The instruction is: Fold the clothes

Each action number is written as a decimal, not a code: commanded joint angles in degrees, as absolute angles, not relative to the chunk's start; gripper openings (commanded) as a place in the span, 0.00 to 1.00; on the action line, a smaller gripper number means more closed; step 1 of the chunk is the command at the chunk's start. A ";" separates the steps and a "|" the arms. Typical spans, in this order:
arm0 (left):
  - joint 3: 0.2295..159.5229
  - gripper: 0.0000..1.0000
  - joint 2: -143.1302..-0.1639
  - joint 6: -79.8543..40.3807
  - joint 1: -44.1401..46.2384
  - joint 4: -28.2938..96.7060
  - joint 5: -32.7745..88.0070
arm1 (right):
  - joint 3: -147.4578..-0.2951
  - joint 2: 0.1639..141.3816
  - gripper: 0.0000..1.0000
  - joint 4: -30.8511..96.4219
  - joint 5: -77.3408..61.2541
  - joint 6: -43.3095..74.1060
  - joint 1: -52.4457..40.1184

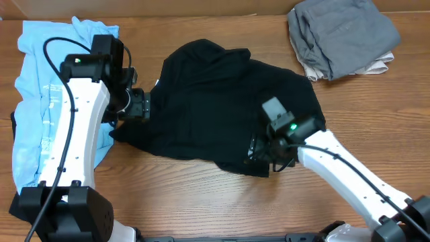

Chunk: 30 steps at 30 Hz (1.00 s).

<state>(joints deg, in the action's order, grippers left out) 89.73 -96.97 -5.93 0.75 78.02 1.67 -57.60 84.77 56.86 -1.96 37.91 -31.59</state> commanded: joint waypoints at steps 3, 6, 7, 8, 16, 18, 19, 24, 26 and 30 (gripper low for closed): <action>84.20 0.82 -96.07 -9.13 0.34 73.32 1.50 | -48.82 85.21 0.66 47.16 -4.38 37.06 -31.88; 81.97 0.82 -96.07 -9.30 0.34 71.05 1.50 | -45.91 86.65 0.65 43.86 -4.40 36.84 -31.88; 81.43 0.82 -96.09 -9.28 0.34 70.48 1.50 | -45.21 87.09 0.65 43.18 -4.40 36.86 -31.88; 81.12 0.82 -96.09 -9.28 0.34 70.17 1.52 | -44.75 87.53 0.65 42.70 -4.40 36.86 -31.88; 80.31 0.83 -96.09 -9.30 0.34 69.52 1.52 | -41.95 90.56 0.64 39.81 -6.22 37.12 -31.88; 80.29 0.83 -96.09 -9.30 0.34 69.58 1.52 | -41.50 90.56 0.62 38.98 -7.05 37.17 -31.88; 80.27 0.83 -96.09 -9.30 0.34 69.58 1.52 | -41.45 90.56 0.60 38.83 -7.44 37.26 -31.88; 80.25 0.83 -96.09 -9.47 0.34 69.56 1.52 | -41.43 90.56 0.49 39.29 -8.58 37.87 -32.36; 80.25 0.83 -96.09 -9.47 0.34 69.58 1.54 | -41.41 90.56 0.44 39.70 -8.64 39.20 -32.99; 80.25 0.86 -96.09 -9.45 0.43 69.82 2.35 | -41.04 90.56 0.35 40.58 -7.33 42.19 -33.41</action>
